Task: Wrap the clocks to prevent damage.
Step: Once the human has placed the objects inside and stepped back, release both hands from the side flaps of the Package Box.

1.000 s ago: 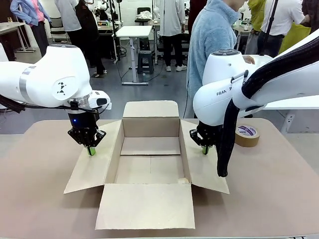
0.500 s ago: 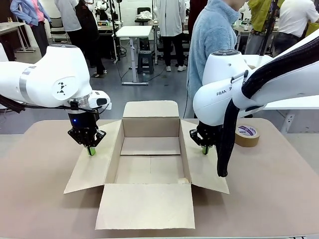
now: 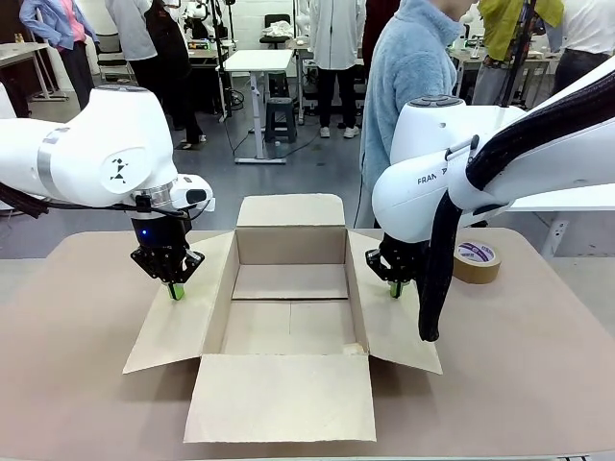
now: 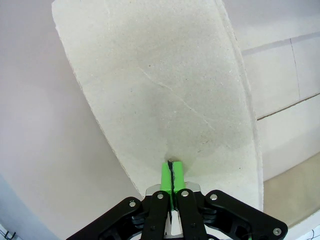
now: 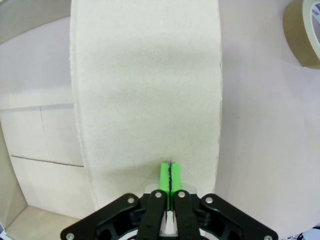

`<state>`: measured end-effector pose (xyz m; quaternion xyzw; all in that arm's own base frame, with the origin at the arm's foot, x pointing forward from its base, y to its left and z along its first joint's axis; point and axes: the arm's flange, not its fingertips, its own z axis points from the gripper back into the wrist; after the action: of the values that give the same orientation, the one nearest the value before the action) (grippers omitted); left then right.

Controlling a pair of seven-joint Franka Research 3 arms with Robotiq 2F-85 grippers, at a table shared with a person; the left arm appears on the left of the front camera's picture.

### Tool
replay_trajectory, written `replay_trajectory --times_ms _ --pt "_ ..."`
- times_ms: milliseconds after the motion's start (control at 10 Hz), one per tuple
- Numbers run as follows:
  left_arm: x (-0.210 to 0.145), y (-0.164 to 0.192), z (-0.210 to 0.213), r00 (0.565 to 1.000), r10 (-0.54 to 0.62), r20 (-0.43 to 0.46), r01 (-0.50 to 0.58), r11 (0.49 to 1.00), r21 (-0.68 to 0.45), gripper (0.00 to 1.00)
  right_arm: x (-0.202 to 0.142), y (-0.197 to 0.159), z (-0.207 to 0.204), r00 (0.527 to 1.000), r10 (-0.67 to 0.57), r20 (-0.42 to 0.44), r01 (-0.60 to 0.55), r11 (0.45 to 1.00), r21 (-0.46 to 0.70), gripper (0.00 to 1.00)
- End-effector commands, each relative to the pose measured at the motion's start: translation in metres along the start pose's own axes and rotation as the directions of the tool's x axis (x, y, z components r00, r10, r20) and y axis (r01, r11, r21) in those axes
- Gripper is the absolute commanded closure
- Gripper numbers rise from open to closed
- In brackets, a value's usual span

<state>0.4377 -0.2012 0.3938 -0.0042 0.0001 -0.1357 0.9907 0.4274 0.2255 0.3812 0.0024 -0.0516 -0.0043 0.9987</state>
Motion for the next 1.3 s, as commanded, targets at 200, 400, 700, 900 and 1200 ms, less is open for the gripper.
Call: replay_trajectory --times_ms 200,400,700,900,1200 --pt "0.0000 0.0000 0.0001 1.000 0.000 0.000 0.000 1.000 0.000 1.00 -0.0020 0.0017 -0.0024 1.000 -0.003 -0.003 0.003 1.000 -0.003 0.99" --pt "0.0000 0.0000 0.0001 1.000 0.000 0.000 0.000 1.000 0.000 1.00 -0.0020 0.0017 -0.0024 1.000 -0.003 -0.003 0.003 1.000 -0.003 0.99" --pt "0.0000 0.0000 0.0001 1.000 0.000 0.000 0.000 1.000 0.000 1.00 -0.0020 0.0017 -0.0024 1.000 -0.003 -0.003 0.003 1.000 -0.003 0.99" --pt "0.0000 0.0000 0.0001 1.000 0.000 0.000 0.000 1.000 0.000 1.00 -0.0020 0.0017 -0.0024 1.000 -0.003 -0.003 0.003 1.000 -0.003 0.99" --pt "0.0000 0.0000 0.0001 1.000 0.000 0.000 0.000 1.000 0.000 1.00 -0.0020 0.0017 -0.0024 1.000 -0.003 -0.003 0.003 1.000 -0.003 0.99"
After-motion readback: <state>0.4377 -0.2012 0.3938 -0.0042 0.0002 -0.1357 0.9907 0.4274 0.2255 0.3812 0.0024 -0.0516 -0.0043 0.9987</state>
